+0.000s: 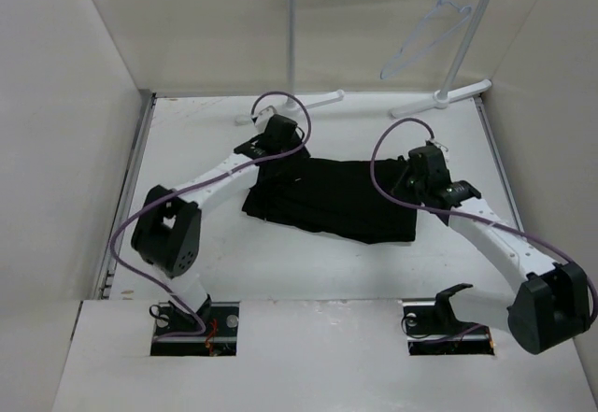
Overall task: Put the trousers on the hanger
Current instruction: Fold the trousers at the center of the board, then pick up the hanger from the clothesline.
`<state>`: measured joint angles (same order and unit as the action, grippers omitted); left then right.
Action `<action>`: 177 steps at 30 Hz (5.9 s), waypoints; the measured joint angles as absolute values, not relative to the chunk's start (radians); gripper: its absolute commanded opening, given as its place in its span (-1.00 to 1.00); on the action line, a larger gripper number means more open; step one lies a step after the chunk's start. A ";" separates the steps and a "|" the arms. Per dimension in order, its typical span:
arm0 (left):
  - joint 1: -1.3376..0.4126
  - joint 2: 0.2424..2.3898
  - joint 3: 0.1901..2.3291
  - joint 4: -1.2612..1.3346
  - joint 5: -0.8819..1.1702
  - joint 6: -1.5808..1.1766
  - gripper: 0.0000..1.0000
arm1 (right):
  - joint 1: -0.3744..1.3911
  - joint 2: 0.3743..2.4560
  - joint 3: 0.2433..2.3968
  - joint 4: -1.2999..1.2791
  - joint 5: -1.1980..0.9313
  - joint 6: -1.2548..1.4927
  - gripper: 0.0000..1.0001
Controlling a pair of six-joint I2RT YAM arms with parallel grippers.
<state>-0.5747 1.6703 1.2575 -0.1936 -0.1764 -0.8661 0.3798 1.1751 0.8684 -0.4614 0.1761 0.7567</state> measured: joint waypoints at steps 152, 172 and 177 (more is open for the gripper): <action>-0.393 1.016 0.470 -0.049 0.046 -0.861 -0.27 | 0.015 1.988 2.135 -0.313 -0.394 0.694 -0.79; -0.495 1.134 0.963 -0.091 0.045 -0.801 0.12 | 0.089 1.572 1.656 -0.185 -0.447 0.657 -0.86; -0.575 1.273 1.187 -0.093 0.043 -0.744 0.12 | 0.135 1.394 1.360 -0.167 -0.445 0.650 -0.86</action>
<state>-0.5755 1.2732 1.1866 -0.0929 0.0425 -0.7444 0.1349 1.3941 1.3598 -0.1665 -0.4454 0.6502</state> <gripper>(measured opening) 0.563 0.077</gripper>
